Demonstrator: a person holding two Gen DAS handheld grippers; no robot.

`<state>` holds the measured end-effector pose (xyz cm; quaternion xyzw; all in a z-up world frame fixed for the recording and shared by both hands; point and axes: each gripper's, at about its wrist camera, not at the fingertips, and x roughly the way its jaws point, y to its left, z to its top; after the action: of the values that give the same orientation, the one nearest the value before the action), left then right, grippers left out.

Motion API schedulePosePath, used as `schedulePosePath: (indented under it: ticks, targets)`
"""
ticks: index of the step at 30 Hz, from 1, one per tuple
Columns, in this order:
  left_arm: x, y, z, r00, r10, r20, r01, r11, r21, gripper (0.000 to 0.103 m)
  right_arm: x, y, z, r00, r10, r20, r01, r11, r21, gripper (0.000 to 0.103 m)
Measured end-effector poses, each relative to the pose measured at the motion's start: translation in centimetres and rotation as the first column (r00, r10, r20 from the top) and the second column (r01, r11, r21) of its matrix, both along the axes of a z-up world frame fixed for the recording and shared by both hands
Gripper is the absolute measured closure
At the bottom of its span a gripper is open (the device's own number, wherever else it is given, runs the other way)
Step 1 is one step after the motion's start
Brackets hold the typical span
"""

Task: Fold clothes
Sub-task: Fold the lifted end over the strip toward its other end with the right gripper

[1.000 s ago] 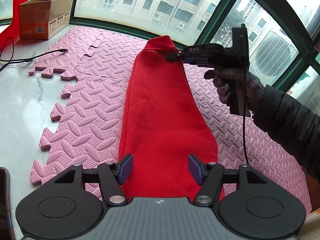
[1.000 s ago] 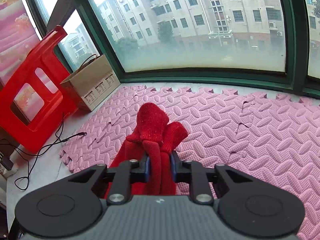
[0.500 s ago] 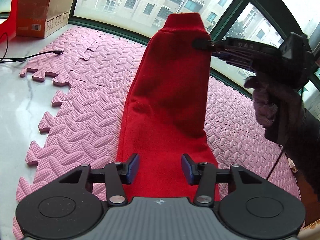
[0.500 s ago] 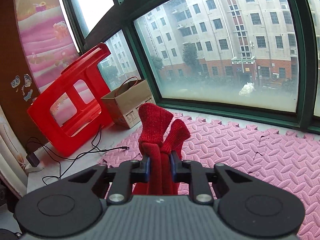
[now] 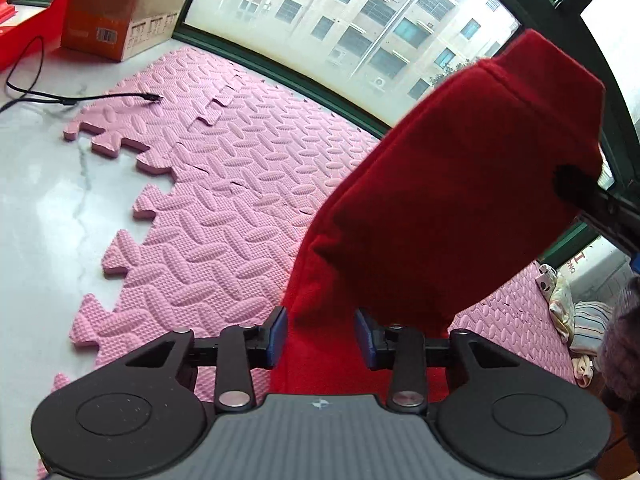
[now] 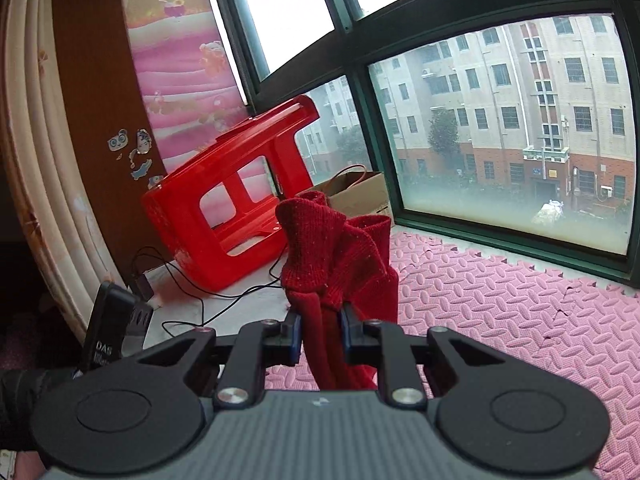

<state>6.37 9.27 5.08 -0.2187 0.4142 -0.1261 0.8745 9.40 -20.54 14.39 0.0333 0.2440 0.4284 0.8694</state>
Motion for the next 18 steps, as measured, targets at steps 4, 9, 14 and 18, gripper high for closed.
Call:
schedulePosePath:
  ticks: [4,9,14,18]
  targets:
    - [-2.6,3.2,1.4,0.997,0.075,0.029,-0.075,0.997,0.009,0.06,-5.3,0.5,-0.1,0.991,0.117,0.06,-0.114,0.992,-0.055,0.086]
    - [-6.4,5.9,2.5,0.99,0.133,0.042,-0.134,0.991,0.021,0.059,-12.9,1.7,-1.5,0.948,0.29,0.134,-0.259,0.943,-0.209,0.085]
    - [-9.3,6.2,2.7,0.99,0.131,0.042,-0.132,0.991,0.023,0.058,-18.0,3.3,-4.3,0.9,0.418,0.124,-0.335,0.846,-0.416,0.081]
    - [-10.9,5.7,3.3,0.992,0.115,0.06,-0.116,0.993,0.01,0.057,-19.9,3.2,-4.8,0.894,0.432,0.123,-0.326,0.813,-0.482,0.073]
